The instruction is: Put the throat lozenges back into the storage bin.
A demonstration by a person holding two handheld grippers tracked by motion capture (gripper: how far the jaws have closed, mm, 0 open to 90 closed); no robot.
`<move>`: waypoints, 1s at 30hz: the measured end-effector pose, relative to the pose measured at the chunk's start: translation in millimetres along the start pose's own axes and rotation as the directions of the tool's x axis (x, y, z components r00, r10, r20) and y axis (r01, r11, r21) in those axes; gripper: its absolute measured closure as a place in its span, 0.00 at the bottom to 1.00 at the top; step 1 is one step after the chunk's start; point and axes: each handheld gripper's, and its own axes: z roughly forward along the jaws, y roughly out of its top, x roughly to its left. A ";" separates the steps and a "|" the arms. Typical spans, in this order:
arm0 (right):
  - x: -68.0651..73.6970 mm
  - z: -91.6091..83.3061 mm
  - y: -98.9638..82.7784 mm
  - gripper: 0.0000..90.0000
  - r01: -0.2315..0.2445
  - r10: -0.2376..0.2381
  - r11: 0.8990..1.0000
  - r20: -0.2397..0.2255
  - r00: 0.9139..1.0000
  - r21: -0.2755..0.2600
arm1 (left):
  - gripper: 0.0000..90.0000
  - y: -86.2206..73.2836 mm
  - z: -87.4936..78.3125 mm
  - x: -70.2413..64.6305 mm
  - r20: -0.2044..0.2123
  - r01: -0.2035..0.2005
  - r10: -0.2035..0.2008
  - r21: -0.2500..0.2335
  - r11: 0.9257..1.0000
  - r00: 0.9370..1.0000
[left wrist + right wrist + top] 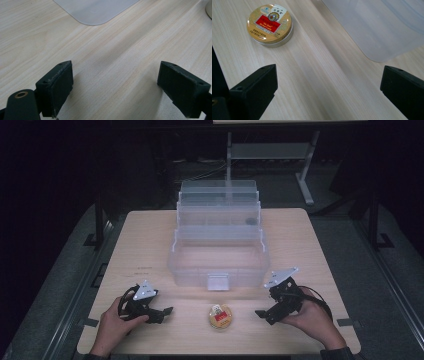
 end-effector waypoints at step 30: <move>28.7 30.8 47.3 0.01 0.133 -0.128 0.990 -0.089 0.988 0.052 | 0.14 0.1 0.0 -0.1 0.000 0.003 -0.003 -0.001 1.000 1.000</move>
